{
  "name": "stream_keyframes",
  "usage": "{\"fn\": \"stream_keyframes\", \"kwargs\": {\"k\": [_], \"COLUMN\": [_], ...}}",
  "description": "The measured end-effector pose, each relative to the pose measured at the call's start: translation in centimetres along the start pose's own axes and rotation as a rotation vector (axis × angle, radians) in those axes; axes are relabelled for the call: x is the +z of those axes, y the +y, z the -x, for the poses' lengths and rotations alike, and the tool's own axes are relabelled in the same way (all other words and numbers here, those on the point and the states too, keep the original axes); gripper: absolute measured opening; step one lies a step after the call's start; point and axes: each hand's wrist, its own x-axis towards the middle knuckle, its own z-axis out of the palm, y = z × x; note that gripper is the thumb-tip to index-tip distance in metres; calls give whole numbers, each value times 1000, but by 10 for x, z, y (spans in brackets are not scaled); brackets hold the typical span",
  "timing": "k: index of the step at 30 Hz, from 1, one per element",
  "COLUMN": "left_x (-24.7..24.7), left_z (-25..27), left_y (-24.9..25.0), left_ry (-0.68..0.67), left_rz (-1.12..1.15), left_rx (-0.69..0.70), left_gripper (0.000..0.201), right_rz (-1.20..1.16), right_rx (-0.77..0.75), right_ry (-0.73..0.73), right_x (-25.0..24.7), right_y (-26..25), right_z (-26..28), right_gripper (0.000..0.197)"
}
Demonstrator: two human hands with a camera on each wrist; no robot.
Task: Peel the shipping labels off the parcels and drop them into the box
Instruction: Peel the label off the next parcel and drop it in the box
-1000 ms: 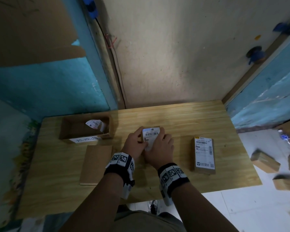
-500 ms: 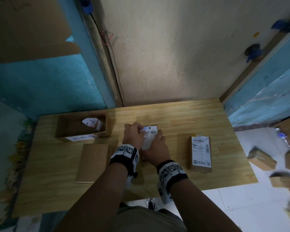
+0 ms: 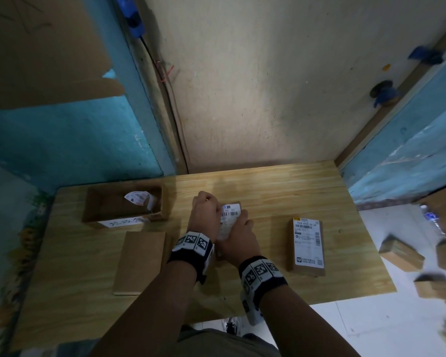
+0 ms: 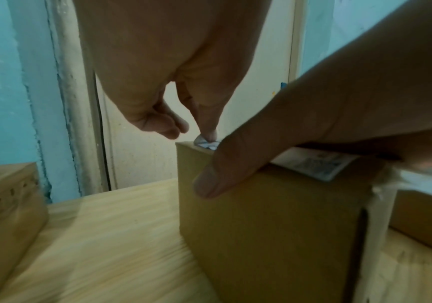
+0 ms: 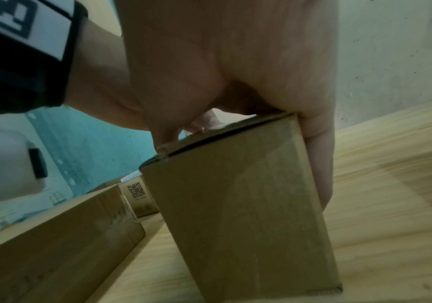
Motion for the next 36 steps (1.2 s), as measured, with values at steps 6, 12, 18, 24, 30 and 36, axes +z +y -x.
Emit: {"fn": "stream_keyframes", "kwargs": {"k": [6,12,18,24,30,36], "left_x": [-2,2,-10,-19,-15,-14], "left_z": [7,14,11,12,21,24], "left_y": [-10,-17,-8,3,5,5], "left_ry": [-127,-73,-109,-160,-171,-153], "left_rz": [49,102,76,116,178,226], "left_rx": [121,137,24,-16,9,-21], "left_gripper": [11,5,9,11,18,22], "right_rz": [-40,-21,-46,-28,-3,-92], "right_rx": [-21,-5,-23,-1,-2,48], "right_ry": [7,-7,-7,-28,-33,-55], "right_x": [1,1,-1,-1,-3,-7], "right_y": [2,2,3,0,0,5], "right_z": [1,0,1,2,2,-1], "right_gripper": [120,121,119,118,110,88]}}
